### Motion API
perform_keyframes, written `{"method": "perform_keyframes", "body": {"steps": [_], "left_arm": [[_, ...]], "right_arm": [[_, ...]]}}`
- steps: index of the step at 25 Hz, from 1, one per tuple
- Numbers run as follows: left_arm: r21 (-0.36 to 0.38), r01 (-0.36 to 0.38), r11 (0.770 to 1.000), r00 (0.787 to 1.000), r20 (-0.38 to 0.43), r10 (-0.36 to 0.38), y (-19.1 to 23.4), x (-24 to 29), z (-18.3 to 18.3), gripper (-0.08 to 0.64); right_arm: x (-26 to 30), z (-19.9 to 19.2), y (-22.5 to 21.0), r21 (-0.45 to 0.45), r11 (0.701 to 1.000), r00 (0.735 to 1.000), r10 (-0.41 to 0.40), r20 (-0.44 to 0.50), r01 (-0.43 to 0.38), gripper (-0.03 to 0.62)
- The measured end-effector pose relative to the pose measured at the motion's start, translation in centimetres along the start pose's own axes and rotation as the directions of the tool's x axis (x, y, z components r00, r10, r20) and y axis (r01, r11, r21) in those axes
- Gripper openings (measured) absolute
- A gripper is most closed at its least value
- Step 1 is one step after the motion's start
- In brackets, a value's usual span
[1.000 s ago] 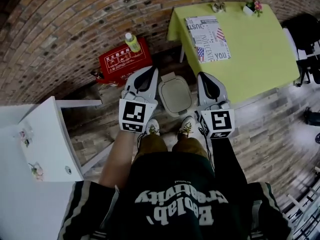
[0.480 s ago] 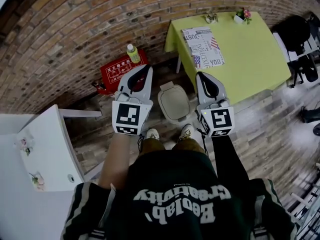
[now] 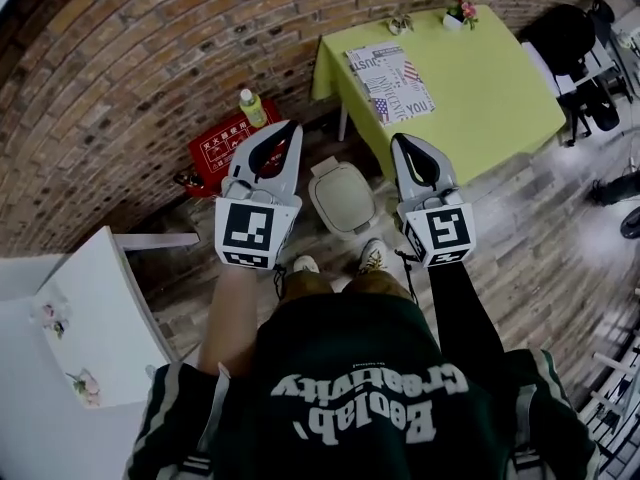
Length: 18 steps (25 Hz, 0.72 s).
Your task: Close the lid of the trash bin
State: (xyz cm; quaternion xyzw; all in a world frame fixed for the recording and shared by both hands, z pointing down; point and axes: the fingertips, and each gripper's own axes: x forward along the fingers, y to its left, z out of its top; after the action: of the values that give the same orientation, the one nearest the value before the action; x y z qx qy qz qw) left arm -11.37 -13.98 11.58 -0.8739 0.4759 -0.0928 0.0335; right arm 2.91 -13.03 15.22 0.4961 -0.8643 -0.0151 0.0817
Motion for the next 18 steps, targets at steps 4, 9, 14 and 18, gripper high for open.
{"method": "perform_keyframes", "body": {"steps": [4,9,14,18], "left_arm": [[-0.013,0.041,0.999,0.999,0.024,-0.041,-0.1,-0.3,0.0,0.008],[0.014,0.104,0.994,0.994,0.035,-0.105,-1.0,-1.0,-0.4,0.008],[0.046,0.152,0.987,0.988,0.024,-0.153,-1.0,-1.7,-1.3,0.008],[0.050,0.159,0.986,0.987,0.015,-0.160,-0.3,-1.9,-1.7,0.008]], "right_arm": [[-1.0,0.1,0.9,-0.003,0.999,0.999,-0.035,0.002,0.035,0.013],[-2.3,-0.8,2.2,0.003,0.996,0.996,-0.092,-0.015,0.092,0.014],[-2.9,-1.0,3.5,0.002,0.991,0.990,-0.136,-0.026,0.136,0.012],[-2.9,-1.5,4.1,0.029,0.989,0.989,-0.142,-0.042,0.144,0.012]]}}
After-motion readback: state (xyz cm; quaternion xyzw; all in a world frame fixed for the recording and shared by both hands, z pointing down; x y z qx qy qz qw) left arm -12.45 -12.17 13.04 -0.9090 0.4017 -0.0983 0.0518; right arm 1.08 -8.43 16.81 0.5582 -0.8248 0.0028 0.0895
